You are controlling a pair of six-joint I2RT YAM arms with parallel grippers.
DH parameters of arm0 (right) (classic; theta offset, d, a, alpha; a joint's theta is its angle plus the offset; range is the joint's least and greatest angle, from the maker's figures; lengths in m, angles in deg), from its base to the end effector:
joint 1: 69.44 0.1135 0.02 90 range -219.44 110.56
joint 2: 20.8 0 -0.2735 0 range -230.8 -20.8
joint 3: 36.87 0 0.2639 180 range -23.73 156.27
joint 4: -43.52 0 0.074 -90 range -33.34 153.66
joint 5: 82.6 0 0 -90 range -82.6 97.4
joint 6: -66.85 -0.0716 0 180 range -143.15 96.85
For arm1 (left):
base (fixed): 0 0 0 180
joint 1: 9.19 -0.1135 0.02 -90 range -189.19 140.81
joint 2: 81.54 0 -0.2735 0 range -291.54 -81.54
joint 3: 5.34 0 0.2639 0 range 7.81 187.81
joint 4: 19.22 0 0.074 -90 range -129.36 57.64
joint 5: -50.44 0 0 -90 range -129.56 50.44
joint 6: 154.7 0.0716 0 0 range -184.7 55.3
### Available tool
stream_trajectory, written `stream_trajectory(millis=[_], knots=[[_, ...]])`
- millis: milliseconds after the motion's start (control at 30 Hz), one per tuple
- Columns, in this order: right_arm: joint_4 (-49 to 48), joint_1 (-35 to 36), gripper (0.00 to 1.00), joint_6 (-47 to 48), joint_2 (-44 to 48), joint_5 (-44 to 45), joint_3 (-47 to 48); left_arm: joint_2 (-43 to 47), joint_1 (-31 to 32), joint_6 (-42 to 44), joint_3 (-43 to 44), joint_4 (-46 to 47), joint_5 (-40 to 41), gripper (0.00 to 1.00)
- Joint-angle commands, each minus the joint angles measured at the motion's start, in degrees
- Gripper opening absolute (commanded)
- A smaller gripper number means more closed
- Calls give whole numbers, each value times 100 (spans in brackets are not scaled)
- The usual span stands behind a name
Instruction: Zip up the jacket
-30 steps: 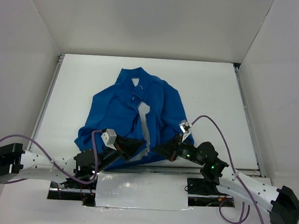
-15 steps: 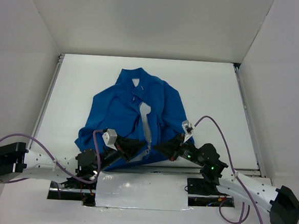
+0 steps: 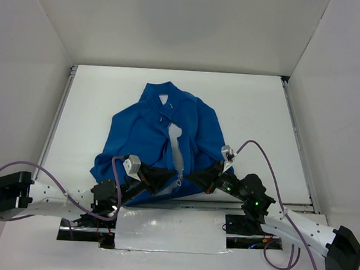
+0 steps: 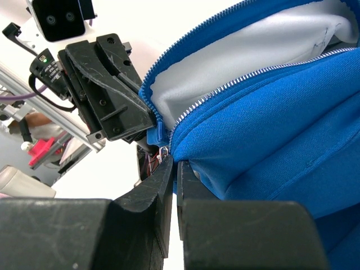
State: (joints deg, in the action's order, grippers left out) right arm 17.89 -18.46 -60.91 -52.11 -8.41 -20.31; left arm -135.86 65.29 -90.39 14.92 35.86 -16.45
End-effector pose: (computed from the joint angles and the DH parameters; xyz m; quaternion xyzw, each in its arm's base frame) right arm 0.0993 0.1536 0.2154 -0.1779 0.6144 0.5966 0.4846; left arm 0.0832 -0.1945 0.2380 0.0788 0.5734 -0.5466 0.6051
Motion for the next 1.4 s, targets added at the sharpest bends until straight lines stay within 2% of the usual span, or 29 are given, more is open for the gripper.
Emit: stream_trajectory(millis=[0, 700, 1133, 1367], knots=[[-369, 52, 0, 120, 29, 26, 89, -52, -12, 3, 115, 578, -228, 0], [-386, 52, 0, 225, -51, 149, 220, -271, -21, -102, 115, 736, -307, 0], [-70, 44, 0, 497, -94, 202, 466, -289, -30, -243, 62, 754, -439, 0], [491, 8, 0, 752, -270, -369, 914, 96, -179, -322, -34, 157, -948, 0]])
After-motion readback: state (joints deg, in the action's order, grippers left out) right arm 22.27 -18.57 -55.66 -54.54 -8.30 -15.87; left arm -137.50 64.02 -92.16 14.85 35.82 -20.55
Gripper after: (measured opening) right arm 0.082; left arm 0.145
